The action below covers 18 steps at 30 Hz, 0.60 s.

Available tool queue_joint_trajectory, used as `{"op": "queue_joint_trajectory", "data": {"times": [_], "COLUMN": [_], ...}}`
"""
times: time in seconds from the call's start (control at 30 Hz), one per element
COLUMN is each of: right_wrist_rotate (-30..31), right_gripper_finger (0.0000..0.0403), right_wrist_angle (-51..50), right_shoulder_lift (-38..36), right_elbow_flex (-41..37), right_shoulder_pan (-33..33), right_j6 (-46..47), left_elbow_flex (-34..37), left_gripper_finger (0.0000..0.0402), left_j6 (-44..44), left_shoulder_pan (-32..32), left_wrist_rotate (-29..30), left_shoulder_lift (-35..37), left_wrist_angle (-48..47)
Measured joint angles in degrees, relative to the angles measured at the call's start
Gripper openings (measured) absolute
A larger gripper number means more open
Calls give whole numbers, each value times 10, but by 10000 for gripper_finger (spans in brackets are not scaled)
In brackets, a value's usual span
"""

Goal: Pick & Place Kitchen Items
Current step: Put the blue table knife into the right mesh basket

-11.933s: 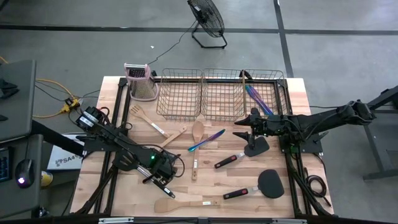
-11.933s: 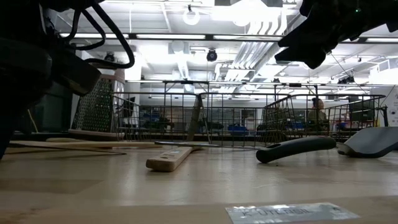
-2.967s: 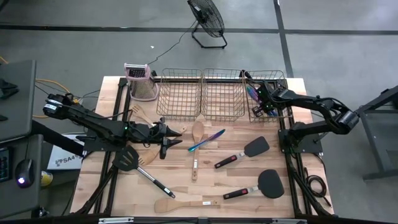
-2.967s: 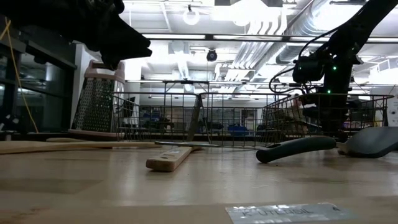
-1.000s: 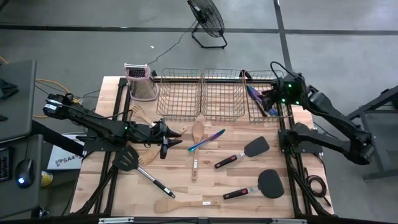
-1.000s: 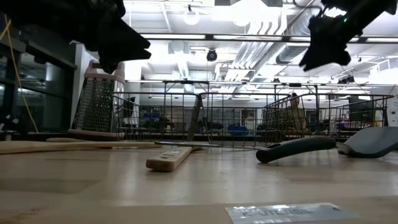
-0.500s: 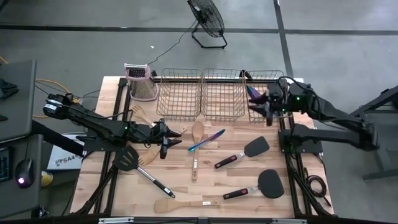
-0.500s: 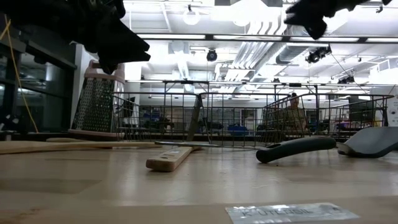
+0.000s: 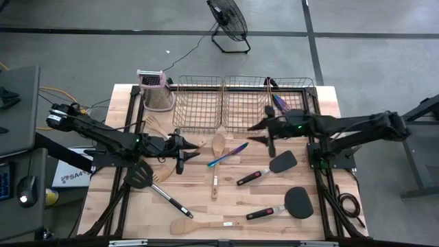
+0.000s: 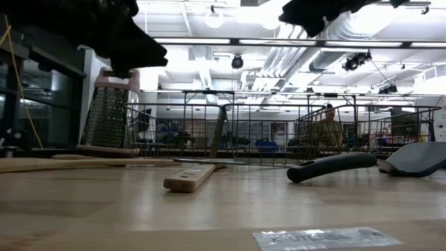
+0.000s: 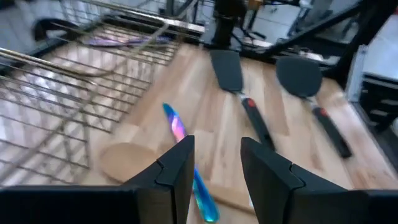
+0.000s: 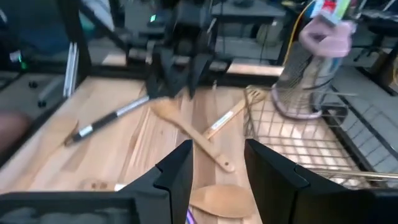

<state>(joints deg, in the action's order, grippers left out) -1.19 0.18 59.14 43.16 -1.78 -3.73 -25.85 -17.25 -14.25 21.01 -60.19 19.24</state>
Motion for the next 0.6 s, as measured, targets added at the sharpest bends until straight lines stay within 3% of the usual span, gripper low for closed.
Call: {"op": "queue_joint_trajectory", "data": {"times": [0.17, 0.4, 0.6], "right_wrist_rotate": [4, 44, 41], "right_gripper_finger": [141, 164, 193], "right_wrist_angle": [-22, -123, -204], "right_shoulder_lift": [86, 209, 293], "right_elbow_flex": [27, 138, 204], "right_shoulder_pan": [24, 48, 49], "right_j6": [-15, -40, -71], "left_elbow_flex": [0, 5, 63], "left_gripper_finger": [129, 129, 129], "left_j6": [26, 53, 65], "left_shoulder_pan": [0, 0, 0], "left_wrist_rotate": [10, 11, -6], "left_shoulder_lift": [27, 35, 35], "left_wrist_angle": [-2, -13, 79]}}
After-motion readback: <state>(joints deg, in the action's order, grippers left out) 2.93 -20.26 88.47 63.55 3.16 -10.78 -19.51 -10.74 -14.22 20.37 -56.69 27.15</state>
